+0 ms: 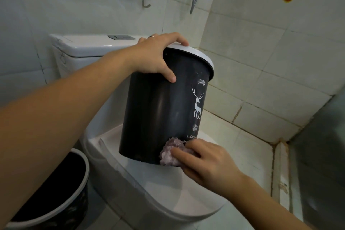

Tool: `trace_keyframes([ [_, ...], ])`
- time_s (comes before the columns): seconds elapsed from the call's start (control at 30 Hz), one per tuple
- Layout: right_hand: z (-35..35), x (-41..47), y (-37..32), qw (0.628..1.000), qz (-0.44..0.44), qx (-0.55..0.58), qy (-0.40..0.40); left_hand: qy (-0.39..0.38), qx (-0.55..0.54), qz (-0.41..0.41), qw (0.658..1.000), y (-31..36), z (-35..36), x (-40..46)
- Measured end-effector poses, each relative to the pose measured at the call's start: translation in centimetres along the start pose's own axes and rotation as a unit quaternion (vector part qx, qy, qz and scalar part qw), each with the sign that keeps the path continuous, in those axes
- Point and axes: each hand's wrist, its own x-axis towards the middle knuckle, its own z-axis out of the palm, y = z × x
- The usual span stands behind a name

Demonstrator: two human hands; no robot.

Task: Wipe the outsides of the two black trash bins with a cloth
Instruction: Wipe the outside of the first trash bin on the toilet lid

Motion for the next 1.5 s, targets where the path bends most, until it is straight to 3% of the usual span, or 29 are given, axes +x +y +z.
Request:
trace_keyframes([
  [0.2,0.0,2.2,2.0,0.987,0.14,0.006,0.079,0.007,0.003,-0.003,1.0,0.0,0.1,0.0],
  [0.47,-0.2,0.4,-0.6,1.0,0.004,0.004,-0.009,-0.002,-0.003,-0.022,1.0,-0.5,-0.1,0.0],
  [0.53,-0.5,1.1,-0.3,1.0,0.017,-0.01,0.002,-0.001,-0.005,-0.02,1.0,-0.4,-0.1,-0.1],
  [0.7,-0.6,2.7,1.4,0.987,0.142,-0.028,0.069,0.007,0.005,-0.003,1.0,-0.2,-0.1,-0.1],
  [0.9,0.0,0.2,0.2,1.0,0.015,0.011,0.002,-0.011,-0.016,-0.013,1.0,-0.1,-0.2,-0.4],
  [1.37,1.0,-0.4,0.4,0.995,0.057,0.043,0.063,0.037,-0.142,-0.011,0.989,-1.7,0.0,-0.3],
  [1.5,1.0,-0.5,0.5,0.995,0.059,0.044,0.062,0.03,-0.131,0.0,0.991,-1.6,-0.1,-0.2],
])
